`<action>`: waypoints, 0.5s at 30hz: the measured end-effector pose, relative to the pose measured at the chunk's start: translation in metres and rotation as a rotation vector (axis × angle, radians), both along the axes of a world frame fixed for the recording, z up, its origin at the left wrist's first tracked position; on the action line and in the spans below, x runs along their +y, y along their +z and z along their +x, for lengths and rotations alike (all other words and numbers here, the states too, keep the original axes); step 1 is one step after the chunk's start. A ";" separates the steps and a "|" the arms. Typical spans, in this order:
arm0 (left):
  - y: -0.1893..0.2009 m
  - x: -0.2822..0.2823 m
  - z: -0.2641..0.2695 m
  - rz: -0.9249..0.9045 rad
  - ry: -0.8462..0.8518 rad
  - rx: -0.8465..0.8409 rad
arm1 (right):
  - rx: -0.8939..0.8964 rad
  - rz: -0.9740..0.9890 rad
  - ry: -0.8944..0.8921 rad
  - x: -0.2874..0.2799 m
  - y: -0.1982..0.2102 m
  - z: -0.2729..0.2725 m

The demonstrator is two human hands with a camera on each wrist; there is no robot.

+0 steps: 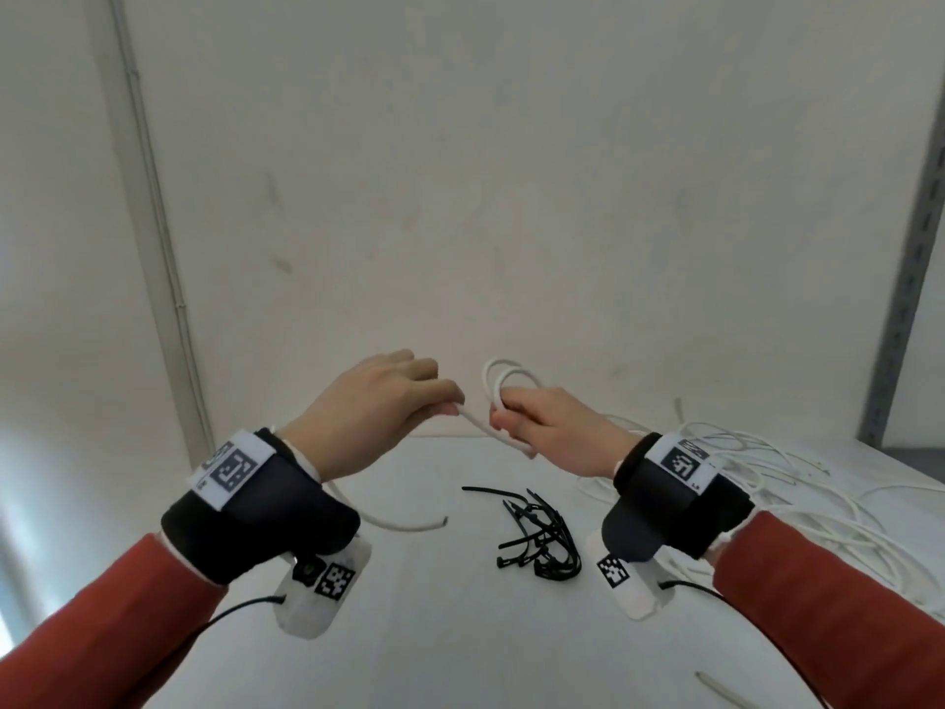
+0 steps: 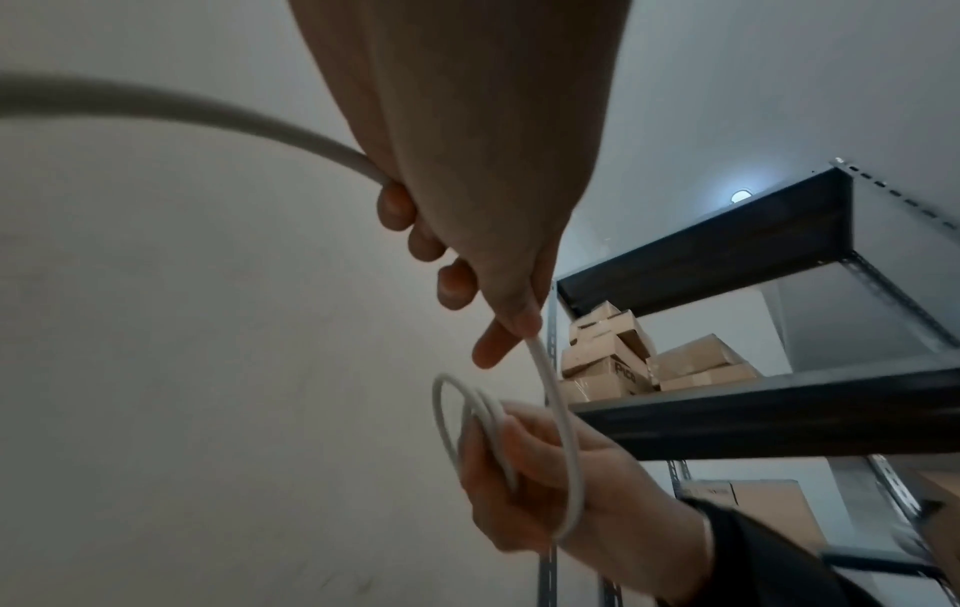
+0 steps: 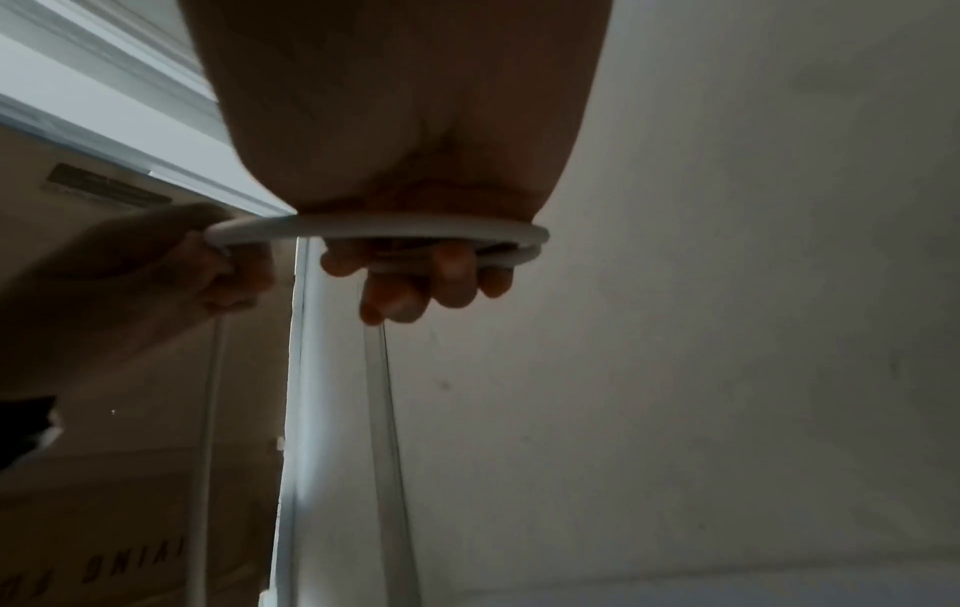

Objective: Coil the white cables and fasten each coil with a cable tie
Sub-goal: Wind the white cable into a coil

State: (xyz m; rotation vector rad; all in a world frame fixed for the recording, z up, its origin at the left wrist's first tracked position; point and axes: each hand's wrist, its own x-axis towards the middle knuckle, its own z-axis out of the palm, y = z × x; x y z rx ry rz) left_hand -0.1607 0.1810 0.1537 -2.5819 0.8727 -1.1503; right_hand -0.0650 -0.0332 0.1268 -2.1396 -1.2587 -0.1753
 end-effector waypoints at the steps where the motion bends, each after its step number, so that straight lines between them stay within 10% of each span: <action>1: 0.001 0.005 0.002 -0.055 0.012 0.026 | 0.102 0.055 0.049 -0.001 -0.001 -0.003; 15: -0.022 -0.029 0.008 -1.056 -0.303 0.595 | 0.635 0.828 0.042 0.020 0.010 -0.034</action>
